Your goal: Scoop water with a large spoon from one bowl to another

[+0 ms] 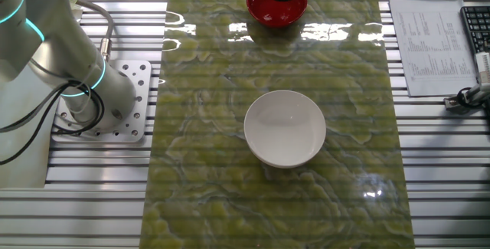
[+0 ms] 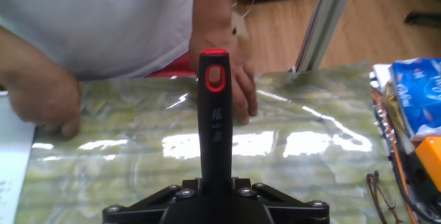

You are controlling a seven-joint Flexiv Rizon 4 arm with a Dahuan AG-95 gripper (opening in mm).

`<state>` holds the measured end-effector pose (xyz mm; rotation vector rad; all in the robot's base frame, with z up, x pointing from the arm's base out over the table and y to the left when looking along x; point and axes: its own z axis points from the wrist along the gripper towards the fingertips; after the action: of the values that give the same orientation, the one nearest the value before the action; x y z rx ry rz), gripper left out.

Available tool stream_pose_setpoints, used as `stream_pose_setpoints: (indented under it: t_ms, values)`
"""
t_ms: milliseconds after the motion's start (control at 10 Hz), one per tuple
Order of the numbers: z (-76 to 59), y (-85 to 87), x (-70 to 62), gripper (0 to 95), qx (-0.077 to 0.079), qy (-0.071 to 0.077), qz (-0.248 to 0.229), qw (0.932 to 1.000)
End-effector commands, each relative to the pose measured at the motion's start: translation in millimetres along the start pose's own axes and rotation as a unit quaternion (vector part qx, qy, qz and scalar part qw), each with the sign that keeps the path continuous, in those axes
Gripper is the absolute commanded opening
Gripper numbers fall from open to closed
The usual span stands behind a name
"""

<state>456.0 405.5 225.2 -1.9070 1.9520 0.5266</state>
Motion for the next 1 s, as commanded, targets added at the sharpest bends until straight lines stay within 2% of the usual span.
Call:
stream_pose_setpoints:
  t_ms: [100,700,1000]
  values:
    - [1.7,-1.2,-0.5,0.0,-0.004,0.003,-0.004,1.0000]
    - [1.8,-1.1,-0.7,0.0,-0.034,0.044,-0.024,0.9982]
    - [3.4,0.3,-2.0,0.0,-0.040,0.052,-0.031,0.9974]
